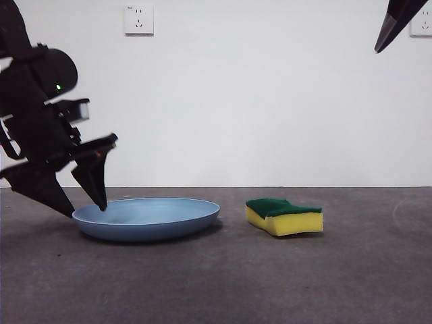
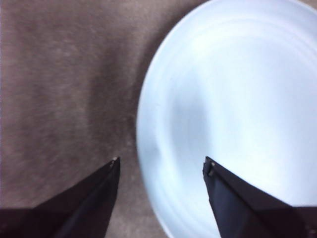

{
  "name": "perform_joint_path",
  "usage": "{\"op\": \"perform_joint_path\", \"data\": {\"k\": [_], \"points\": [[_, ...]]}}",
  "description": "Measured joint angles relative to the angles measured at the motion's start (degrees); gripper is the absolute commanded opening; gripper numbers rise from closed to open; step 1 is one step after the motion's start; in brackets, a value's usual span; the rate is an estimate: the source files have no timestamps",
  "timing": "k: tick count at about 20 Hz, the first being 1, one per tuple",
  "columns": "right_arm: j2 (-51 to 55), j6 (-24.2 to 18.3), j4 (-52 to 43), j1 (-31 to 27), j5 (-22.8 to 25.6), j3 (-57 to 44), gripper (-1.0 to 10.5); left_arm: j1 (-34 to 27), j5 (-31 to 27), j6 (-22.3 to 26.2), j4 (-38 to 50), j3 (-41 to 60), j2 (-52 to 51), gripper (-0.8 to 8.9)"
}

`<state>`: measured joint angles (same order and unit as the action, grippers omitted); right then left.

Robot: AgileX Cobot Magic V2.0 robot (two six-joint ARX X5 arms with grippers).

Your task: Pick up the plate,pick up the cloth,clean the plate with the cloth

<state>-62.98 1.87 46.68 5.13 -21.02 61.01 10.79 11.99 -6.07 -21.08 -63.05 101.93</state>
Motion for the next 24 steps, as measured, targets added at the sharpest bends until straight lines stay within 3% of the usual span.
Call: {"op": "perform_joint_path", "data": {"k": [4, 8, 12, 14, 19, 22, 24], "points": [[0.0, 0.0, 0.0, 0.0, 0.0, 0.0, 4.7, 0.8, -1.2, 0.0, 1.0, 0.0, 0.7, 2.73], [0.0, 0.0, 0.4, 0.0, 0.0, 0.0, 4.7, 0.8, -1.9, 0.0, 0.9, 0.0, 0.7, -0.05], [0.0, 0.1, 0.4, 0.0, -0.7, 0.0, 4.7, 0.8, -1.7, -0.3, 0.2, 0.0, 0.7, -0.09], [0.0, 0.1, 0.4, 0.2, -4.0, 0.0, 4.7, 0.8, -1.6, -0.3, 0.1, -0.1, 0.7, -0.09], [-0.2, -0.3, -1.9, 6.6, -3.9, 0.0, 4.7, 1.2, -2.1, -0.3, -3.2, -0.2, -3.2, -0.09], [-2.4, -1.3, -4.5, 12.2, 0.2, 0.8, 4.6, 1.9, -2.9, 0.1, -5.6, -0.2, -11.6, -0.09], [-5.4, -2.2, -4.9, 15.8, 4.4, 2.9, 3.9, 2.1, -3.6, 0.8, -8.6, -0.2, -18.4, -0.09]]}}
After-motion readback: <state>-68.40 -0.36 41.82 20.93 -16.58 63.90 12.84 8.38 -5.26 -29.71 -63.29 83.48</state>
